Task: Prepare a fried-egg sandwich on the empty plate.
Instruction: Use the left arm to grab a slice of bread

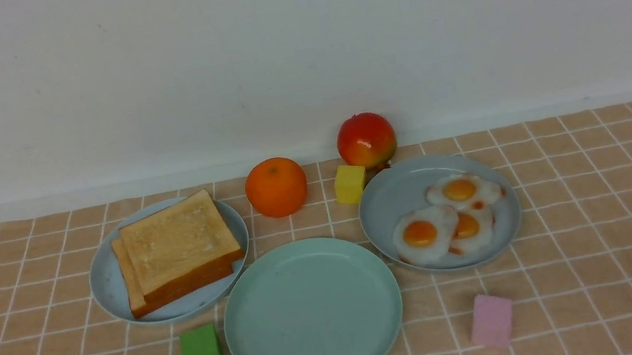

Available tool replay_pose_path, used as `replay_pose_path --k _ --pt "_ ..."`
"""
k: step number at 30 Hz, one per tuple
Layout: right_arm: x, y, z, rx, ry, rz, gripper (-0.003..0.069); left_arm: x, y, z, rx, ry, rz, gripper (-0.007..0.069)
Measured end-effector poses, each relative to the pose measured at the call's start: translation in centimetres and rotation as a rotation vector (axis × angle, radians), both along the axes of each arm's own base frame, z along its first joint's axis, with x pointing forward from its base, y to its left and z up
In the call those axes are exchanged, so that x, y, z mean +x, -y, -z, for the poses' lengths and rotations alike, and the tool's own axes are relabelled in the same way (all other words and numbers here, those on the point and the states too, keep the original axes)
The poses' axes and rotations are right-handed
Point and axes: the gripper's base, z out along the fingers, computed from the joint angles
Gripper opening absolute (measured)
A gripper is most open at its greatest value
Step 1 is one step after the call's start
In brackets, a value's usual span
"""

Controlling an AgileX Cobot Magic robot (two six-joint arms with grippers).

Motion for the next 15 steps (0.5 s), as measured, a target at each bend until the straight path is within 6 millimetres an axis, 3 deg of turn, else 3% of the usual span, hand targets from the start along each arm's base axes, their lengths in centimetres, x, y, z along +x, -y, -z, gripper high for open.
replay_pose_path --k 3,6,7,8,9,10,11,12,14,15 --pt "0.3 -0.1 -6.5 -0.002 0.037 -0.017 0.0241 -0.4 -0.1 -3.3 -0.025 0.079 0.004 0.0238" --pt "1.8 -0.4 -11.3 -0.03 -0.024 -0.047 0.0241 0.0 0.0 -8.1 -0.028 0.087 0.01 0.0238" --pt "1.8 -0.4 -11.3 -0.03 -0.024 -0.047 0.0241 0.2 0.0 -8.3 -0.028 0.077 0.011 0.0238" --pt "3.0 -0.6 -13.4 -0.053 -0.086 -0.066 0.0241 1.0 0.1 -11.1 -0.026 0.031 0.019 0.0238" --pt "3.4 -0.7 -13.8 -0.06 -0.107 -0.07 0.0241 1.1 0.1 -11.0 -0.026 0.019 0.021 0.0238" --pt "5.0 -0.9 -15.2 -0.089 -0.193 -0.086 0.0241 2.6 0.3 -13.6 -0.022 -0.084 0.034 0.0238" --pt "5.4 -0.9 -15.5 -0.096 -0.218 -0.09 0.0241 2.8 0.3 -13.7 -0.021 -0.118 0.038 0.0238" --pt "7.6 -1.0 -15.9 -0.122 -0.337 -0.104 0.0241 4.4 0.5 -14.9 -0.023 -0.264 0.057 0.0238" --pt "8.8 -1.1 -15.8 -0.137 -0.418 -0.115 0.0241 5.4 0.6 -15.2 -0.028 -0.367 0.069 0.0238" --pt "10.6 -1.1 -15.2 -0.15 -0.529 -0.127 0.0241 7.1 0.8 -15.3 -0.036 -0.536 0.086 0.0238"
